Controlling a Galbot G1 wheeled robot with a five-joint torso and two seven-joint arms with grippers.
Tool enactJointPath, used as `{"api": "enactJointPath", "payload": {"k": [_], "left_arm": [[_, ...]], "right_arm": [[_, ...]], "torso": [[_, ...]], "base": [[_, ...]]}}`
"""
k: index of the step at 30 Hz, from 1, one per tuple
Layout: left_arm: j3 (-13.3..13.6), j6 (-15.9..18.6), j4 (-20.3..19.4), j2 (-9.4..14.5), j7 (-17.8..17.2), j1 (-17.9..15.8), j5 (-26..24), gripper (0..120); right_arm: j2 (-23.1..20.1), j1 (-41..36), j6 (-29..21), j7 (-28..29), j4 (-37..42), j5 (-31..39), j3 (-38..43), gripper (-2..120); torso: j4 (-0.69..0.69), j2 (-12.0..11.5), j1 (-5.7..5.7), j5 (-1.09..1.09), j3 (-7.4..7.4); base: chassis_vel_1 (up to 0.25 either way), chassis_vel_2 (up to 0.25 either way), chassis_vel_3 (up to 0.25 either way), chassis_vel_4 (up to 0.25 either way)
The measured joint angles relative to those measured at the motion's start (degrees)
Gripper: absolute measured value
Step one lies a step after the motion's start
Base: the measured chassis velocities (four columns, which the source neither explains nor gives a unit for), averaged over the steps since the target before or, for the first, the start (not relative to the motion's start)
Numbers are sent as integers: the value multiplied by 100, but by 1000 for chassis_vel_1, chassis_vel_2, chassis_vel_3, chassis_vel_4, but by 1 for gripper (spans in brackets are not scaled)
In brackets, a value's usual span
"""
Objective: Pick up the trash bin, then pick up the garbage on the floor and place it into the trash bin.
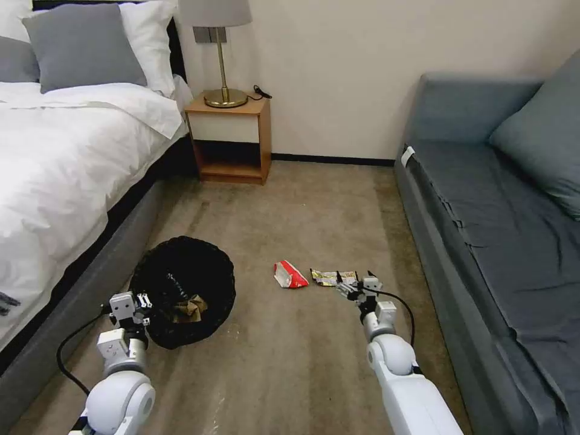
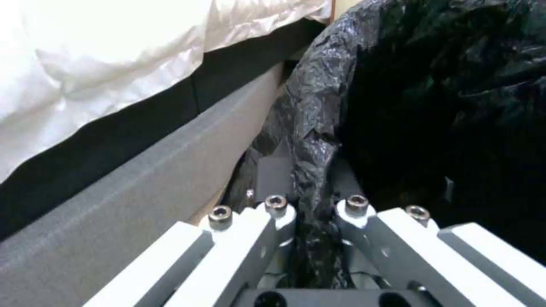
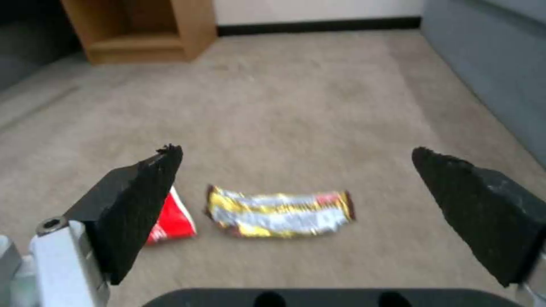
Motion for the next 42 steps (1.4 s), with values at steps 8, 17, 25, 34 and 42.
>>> {"api": "enactJointPath", "payload": {"k": [8,17,25,34,42], "left_arm": [[-7,-5,23,32,2,-22,-31,2],[-12,-5,69,18,3,-54,-36,2],[-34,-15,110,2,5,-59,-40,2],[-8,-30,132,-27,5,-56,-21,2],[-5,-32,131,-38,5,-49,-2,2]], "right_arm": [[-2,-101,105,32,-91,64,109,100],[26,-92,175,16,-150,106,77,100],[39,-5,235,-23,-276,104,50,100],[40,-43,309,-91,-298,103,75,100],[38,-62,337,-100,-303,113,85,100]], "torso": [[0,0,0,-1,0],[0,0,0,-1,0],[1,0,0,-1,0],[1,0,0,-1,0],[1,0,0,-1,0]], "base": [[0,0,0,0],[0,0,0,0],[0,0,0,0],[-17,10,17,-14],[0,0,0,0]]}}
